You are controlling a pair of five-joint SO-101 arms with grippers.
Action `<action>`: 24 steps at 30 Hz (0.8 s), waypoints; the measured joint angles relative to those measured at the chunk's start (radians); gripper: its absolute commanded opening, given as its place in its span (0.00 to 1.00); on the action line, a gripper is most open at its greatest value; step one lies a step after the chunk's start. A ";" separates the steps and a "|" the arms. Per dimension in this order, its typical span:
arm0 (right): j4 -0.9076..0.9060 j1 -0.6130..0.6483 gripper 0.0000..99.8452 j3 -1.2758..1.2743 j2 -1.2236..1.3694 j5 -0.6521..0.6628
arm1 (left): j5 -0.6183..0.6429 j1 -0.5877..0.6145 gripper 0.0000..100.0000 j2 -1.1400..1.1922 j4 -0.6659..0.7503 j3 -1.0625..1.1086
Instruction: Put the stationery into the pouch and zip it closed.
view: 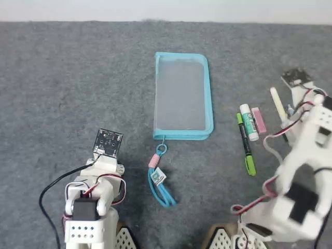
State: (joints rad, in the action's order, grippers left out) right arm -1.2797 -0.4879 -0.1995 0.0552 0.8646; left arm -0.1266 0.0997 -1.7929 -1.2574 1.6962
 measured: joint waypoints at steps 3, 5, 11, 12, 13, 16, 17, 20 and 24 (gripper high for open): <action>0.025 -0.040 0.01 0.078 0.153 0.017 | 0.000 0.000 0.01 0.000 0.000 0.000; 0.031 -0.063 0.01 0.140 0.242 0.015 | 0.000 0.000 0.01 0.000 0.000 0.000; 0.034 -0.094 0.01 0.293 0.420 0.015 | 0.000 0.000 0.01 0.000 0.000 0.000; 0.034 -0.094 0.01 0.307 0.436 0.015 | 0.000 0.000 0.01 0.000 0.000 0.000; 0.034 -0.094 0.01 0.315 0.445 0.015 | 0.000 0.000 0.01 0.000 0.000 0.000; 0.034 -0.094 0.04 0.327 0.451 0.015 | 0.000 0.000 0.01 0.000 0.000 0.000; 0.034 -0.094 0.07 0.328 0.451 0.015 | 0.000 0.000 0.01 0.000 0.000 0.000; 0.034 -0.094 0.17 0.328 0.451 0.015 | 0.000 0.000 0.01 0.000 0.000 0.000; 0.031 -0.091 0.21 0.330 0.451 0.008 | 0.000 0.000 0.01 0.000 0.000 0.000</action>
State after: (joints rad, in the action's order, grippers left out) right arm -1.2490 -0.5785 0.1304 0.5063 0.8723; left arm -0.1266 0.0997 -1.7929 -1.2574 1.6962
